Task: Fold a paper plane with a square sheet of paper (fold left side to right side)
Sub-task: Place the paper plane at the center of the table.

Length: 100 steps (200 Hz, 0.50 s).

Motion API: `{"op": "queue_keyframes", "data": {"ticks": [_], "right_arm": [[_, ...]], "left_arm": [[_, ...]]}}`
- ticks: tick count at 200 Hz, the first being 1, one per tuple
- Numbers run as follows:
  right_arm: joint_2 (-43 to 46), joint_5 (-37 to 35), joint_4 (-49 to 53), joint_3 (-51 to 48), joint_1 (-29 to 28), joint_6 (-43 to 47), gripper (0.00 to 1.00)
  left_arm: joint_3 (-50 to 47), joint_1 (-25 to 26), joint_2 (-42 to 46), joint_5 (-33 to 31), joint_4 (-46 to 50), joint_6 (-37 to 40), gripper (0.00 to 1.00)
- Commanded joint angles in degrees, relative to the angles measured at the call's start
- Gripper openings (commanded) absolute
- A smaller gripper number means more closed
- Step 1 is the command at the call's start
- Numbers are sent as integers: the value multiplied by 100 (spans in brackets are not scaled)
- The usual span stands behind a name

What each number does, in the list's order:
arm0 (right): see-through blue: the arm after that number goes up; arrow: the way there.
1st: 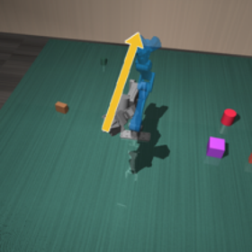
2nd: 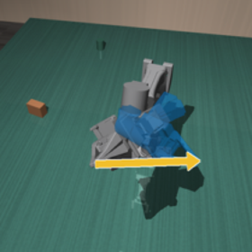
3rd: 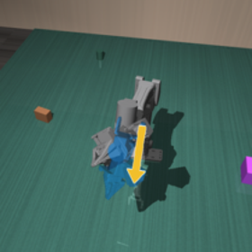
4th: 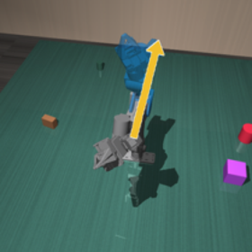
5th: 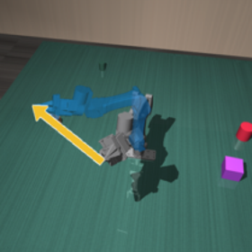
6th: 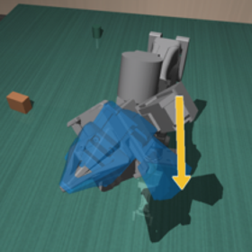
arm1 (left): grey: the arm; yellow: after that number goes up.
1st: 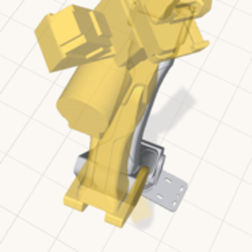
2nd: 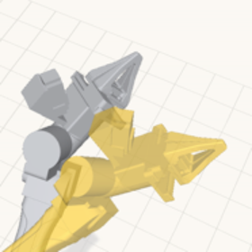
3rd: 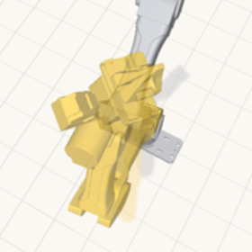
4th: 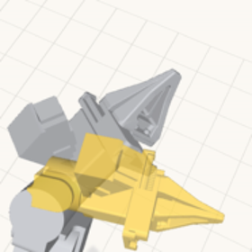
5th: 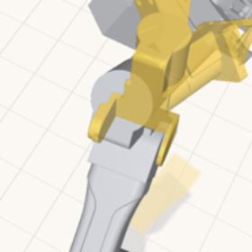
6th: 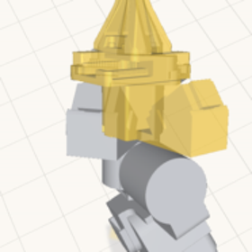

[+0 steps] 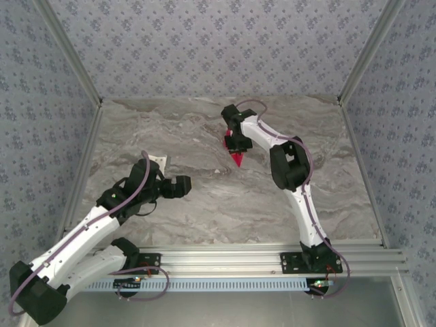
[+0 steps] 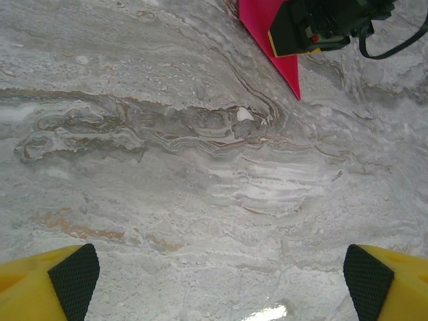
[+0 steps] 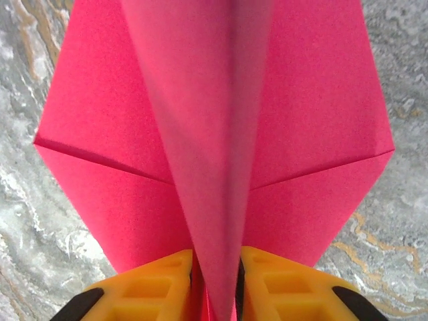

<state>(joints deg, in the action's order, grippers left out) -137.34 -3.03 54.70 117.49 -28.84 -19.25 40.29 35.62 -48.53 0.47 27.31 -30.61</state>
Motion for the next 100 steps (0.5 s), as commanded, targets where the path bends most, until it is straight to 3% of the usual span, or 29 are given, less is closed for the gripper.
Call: {"op": "queue_keyframes", "data": {"ticks": [1, 100], "right_arm": [[318, -256, 384, 125, -64, 125, 25], [1026, -737, 624, -153, -217, 72, 37]], "left_arm": [[109, -58, 37, -161, 108, 2, 97], [172, -718, 2, 282, 130, -173, 98]]}}
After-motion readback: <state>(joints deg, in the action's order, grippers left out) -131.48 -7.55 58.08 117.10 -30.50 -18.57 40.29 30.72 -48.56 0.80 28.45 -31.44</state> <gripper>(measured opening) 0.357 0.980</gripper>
